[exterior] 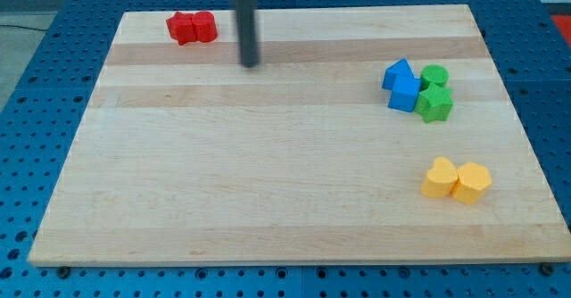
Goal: Separate the red circle form the red star
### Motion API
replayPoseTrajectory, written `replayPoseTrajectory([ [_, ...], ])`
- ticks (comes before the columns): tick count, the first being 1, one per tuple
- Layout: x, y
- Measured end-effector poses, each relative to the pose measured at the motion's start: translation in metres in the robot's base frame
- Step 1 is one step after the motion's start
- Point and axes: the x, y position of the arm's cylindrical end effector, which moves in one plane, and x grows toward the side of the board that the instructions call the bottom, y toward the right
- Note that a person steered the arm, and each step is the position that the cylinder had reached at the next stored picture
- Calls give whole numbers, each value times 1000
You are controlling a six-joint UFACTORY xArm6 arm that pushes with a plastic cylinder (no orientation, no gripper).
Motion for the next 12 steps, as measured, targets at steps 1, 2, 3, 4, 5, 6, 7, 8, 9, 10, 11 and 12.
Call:
replayPoseTrajectory([
  [1, 0, -104],
  [2, -31, -139],
  [3, -68, -139],
  [4, -83, -122],
  [5, -84, -82],
  [6, -84, -34],
  [7, -84, 14],
  [8, -79, 47],
  [9, -59, 88],
  [10, -27, 89],
  [11, -7, 132],
  [12, 16, 184],
])
